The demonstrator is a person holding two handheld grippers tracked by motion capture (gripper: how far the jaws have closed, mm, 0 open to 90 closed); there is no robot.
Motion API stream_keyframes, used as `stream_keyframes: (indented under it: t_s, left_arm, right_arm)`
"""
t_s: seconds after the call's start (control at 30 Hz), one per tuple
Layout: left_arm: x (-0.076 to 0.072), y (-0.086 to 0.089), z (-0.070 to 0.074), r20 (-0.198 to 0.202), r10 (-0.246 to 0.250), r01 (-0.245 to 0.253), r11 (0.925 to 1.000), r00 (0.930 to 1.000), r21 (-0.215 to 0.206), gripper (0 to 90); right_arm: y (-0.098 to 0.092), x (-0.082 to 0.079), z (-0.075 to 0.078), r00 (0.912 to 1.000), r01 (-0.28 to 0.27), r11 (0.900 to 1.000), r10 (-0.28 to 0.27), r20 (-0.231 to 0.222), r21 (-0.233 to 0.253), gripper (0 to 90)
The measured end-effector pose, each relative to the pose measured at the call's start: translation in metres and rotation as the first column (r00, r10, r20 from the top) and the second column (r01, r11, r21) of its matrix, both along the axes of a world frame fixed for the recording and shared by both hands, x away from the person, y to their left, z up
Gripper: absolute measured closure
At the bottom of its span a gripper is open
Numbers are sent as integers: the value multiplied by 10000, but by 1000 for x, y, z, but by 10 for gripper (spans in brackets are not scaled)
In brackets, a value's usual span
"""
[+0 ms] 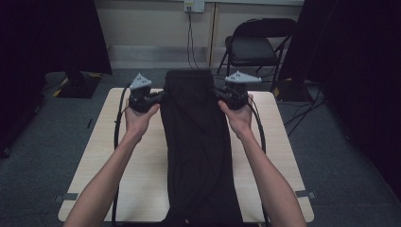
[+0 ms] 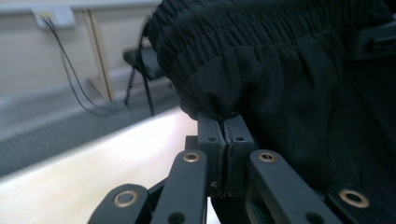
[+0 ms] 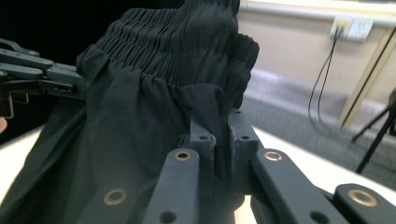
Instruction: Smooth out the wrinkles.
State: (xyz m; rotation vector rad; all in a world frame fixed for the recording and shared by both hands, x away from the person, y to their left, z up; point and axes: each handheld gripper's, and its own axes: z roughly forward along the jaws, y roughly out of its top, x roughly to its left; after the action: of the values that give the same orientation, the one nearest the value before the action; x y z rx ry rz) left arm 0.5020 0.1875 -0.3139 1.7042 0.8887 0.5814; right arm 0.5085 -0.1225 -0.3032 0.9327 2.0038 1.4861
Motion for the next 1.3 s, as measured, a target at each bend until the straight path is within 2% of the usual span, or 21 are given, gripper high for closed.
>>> stream_keyframes:
  t_s: [0.07, 0.1, 0.17, 0.2, 0.23, 0.3, 0.33, 0.4, 0.43, 0.5, 0.6, 0.67, 0.7, 0.8, 0.83, 1.03, 1.07, 1.13, 1.2, 1.23, 1.3]
  left_arm:
    - [7, 5, 17, 246, 209, -209, 9998, 9995, -22, 879]
    - [10, 8, 26, 362, 332, -331, 9994, 9988, -39, 879]
    - [17, 12, 44, 590, 556, -550, 9984, 9967, -111, 879]
    - [20, 14, 53, 715, 724, -715, 9973, 9948, -145, 879]
    - [23, 16, 62, 795, 833, -816, 9964, 9934, -242, 879]
    - [28, 17, 80, 1144, 1155, -1127, 9932, 9867, -304, 879]
    - [29, 17, 90, 1269, 1274, -1238, 9917, 9837, -360, 879]
    - [29, 14, 107, 1614, 1497, -1434, 9884, 9755, -501, 879]
    - [28, 13, 113, 1658, 1487, -1388, 9879, 9749, -699, 879]
    - [24, 7, 117, 1813, 1298, -1238, 9913, 9748, -441, 879]
    - [11, -2, 104, 1744, 637, -620, 9980, 9826, -153, 878]
    - [1, -8, 87, 1549, 252, -285, 9994, 9876, 193, 878]
    - [-4, -10, 77, 1350, 51, -61, 10000, 9908, 74, 878]
    - [-19, -19, 50, 902, -520, 502, 9985, 9946, 219, 878]
    - [-26, -21, 42, 739, -702, 691, 9975, 9948, 179, 878]
    - [-73, -22, 8, 288, -1700, 1707, 9850, 9850, -255, 877]
    - [-87, -19, -5, -103, -1827, 1820, 9820, 9831, -510, 877]
    - [-94, -20, -11, -303, -1919, 1902, 9805, 9810, -493, 876]
    - [-115, -19, -28, -681, -2347, 2314, 9714, 9697, -531, 876]
    - [-115, -19, -28, -681, -2347, 2314, 9714, 9697, -531, 876]
    - [-128, -20, -40, -949, -2611, 2591, 9653, 9606, -333, 875]
  right_arm:
    - [9, 9, 29, 9991, -41, 10000, 39, 428, 49, 832]
    - [9, 9, 29, 9991, -41, 10000, 39, 428, 49, 832]
    - [16, 17, 47, 9975, -8, 10000, 8, 700, -1, 832]
    - [23, 23, 67, 9958, 19, 10000, -17, 917, -21, 832]
    - [23, 23, 67, 9958, 19, 10000, -17, 917, -21, 832]
    - [31, 31, 100, 9900, 136, 9999, -135, 1401, 2, 833]
    - [31, 31, 100, 9900, 136, 9999, -135, 1401, 2, 833]
    - [33, 34, 123, 9848, 266, 9995, -290, 1712, 162, 833]
    - [34, 34, 134, 9813, 311, 9994, -330, 1897, 129, 833]
    - [32, 33, 147, 9771, 380, 9992, -396, 2090, 117, 833]
    - [20, 29, 137, 9815, 494, 9987, -502, 1847, 93, 833]
    - [3, 20, 106, 9896, 275, 9996, -257, 1415, -108, 832]
    - [3, 20, 106, 9896, 275, 9996, -257, 1415, -108, 832]
    - [-17, 0, 64, 9969, -63, 10000, 61, 788, 25, 832]
    - [-17, 0, 64, 9969, -63, 10000, 61, 788, 25, 832]
    - [-43, -43, 21, 9958, -899, 9938, 908, -113, 658, 832]
    - [-49, -61, 11, 9911, -1223, 9891, 1261, -431, 816, 831]
    - [-51, -70, 6, 9894, -1321, 9882, 1363, -510, 772, 831]
    - [-54, -95, -11, 9837, -1474, 9868, 1533, -938, 673, 831]
    - [-54, -95, -11, 9837, -1474, 9868, 1533, -938, 673, 831]
    - [-55, -112, -28, 9780, -1537, 9859, 1614, -1319, 666, 830]
